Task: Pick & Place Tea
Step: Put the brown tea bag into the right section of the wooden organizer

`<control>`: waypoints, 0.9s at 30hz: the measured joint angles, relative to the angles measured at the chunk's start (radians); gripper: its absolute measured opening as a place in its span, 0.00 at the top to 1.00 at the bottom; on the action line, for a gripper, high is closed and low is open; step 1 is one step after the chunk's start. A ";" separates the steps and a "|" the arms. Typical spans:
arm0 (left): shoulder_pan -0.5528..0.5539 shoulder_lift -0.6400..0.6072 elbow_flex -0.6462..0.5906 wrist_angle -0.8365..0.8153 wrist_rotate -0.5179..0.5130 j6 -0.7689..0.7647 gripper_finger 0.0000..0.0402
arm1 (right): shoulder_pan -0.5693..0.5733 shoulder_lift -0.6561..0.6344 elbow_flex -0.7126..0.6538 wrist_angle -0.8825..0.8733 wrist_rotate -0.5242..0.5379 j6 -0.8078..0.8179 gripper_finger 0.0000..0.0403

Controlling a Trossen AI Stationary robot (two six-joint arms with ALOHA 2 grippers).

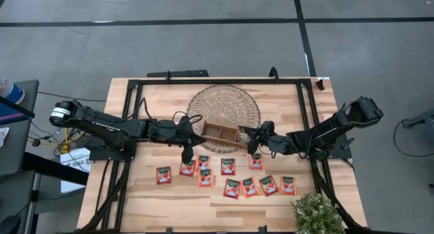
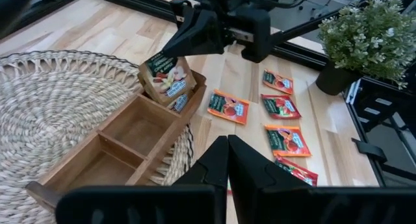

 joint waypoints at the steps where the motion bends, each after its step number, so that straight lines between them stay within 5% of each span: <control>1: 0.000 0.000 0.000 0.000 0.003 0.000 1.00 | 0.003 0.000 0.000 -0.010 0.009 0.002 1.00; 15: 0.000 0.000 0.000 0.001 0.011 0.011 1.00 | 0.079 0.000 0.000 -0.096 0.142 0.039 1.00; 27: 0.000 0.000 0.000 0.001 0.012 0.036 1.00 | 0.076 0.000 0.000 -0.050 0.147 -0.079 1.00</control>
